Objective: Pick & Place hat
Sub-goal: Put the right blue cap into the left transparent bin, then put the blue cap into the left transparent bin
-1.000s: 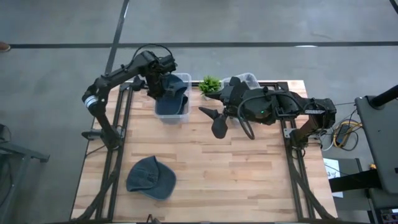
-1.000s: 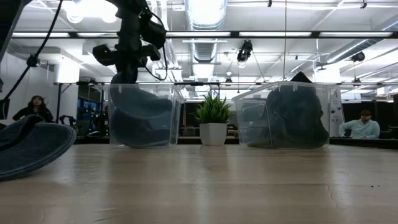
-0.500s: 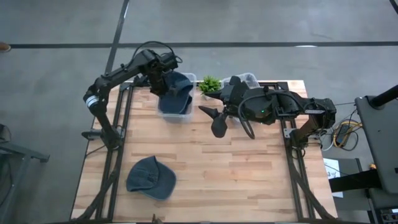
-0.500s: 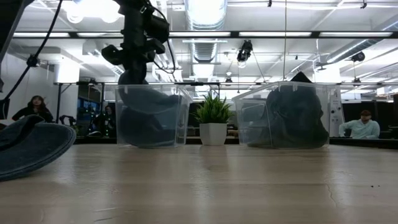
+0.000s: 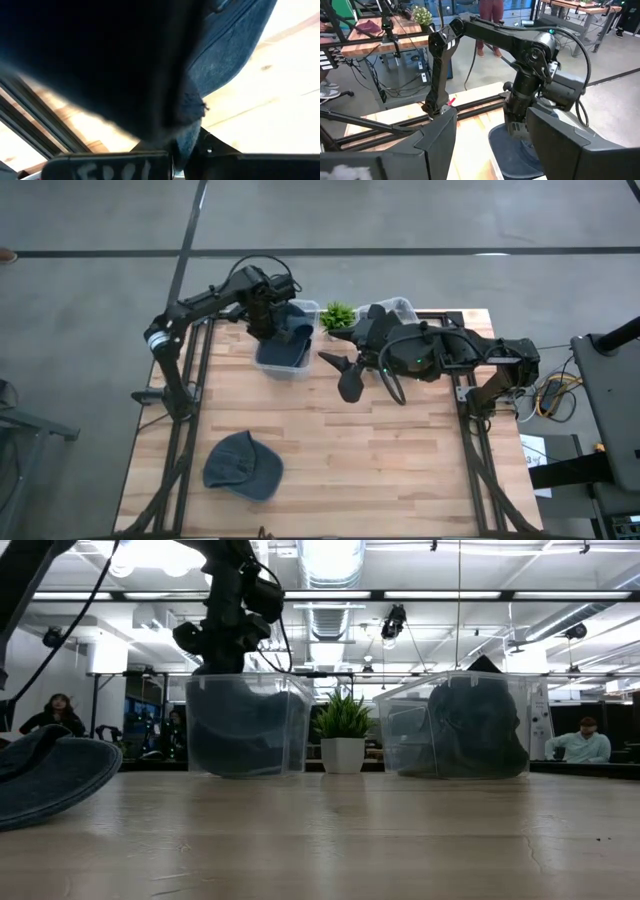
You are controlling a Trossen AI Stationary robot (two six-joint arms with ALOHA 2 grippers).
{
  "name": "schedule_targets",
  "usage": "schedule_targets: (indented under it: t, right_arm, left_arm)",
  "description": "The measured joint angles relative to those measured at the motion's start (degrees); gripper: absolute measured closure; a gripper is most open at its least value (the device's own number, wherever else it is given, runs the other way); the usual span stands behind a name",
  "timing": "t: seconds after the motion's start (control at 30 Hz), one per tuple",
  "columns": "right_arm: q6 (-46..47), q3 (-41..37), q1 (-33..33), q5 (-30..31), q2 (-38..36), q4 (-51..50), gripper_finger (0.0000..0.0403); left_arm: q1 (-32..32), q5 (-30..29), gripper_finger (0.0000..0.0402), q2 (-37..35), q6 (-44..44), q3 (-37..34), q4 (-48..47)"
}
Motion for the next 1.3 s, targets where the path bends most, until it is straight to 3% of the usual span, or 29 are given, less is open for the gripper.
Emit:
schedule_targets:
  t: [0.23, 0.47, 0.67, 1.0, 1.3]
  right_arm:
    - [-0.02, 0.0, 0.0, 0.0, 0.0, 0.21, 0.017]
    - [-0.21, 0.0, 0.0, -0.02, 0.0, 0.31, 0.017]
    - [-0.24, 0.0, 0.0, -0.04, 0.0, 0.31, 0.017]
    - [-0.67, 0.0, 0.0, -0.13, 0.0, -0.54, 0.017]
    - [-0.67, 0.0, 0.0, -0.17, 0.0, -1.55, 0.017]
  left_arm:
    - [-0.73, 1.61, 0.0377, 1.37, -1.08, -0.04, 0.6]
    - [-0.93, 5.92, 0.0304, 0.59, 0.51, 0.03, 2.94]
    - [-0.91, 3.96, 0.0256, -0.28, -1.46, 2.09, 0.94]
    - [-0.86, 4.22, 0.0252, -6.04, -2.69, 7.19, -0.97]
    - [-3.4, 9.43, 0.0252, -15.25, -5.17, 8.59, -1.18]
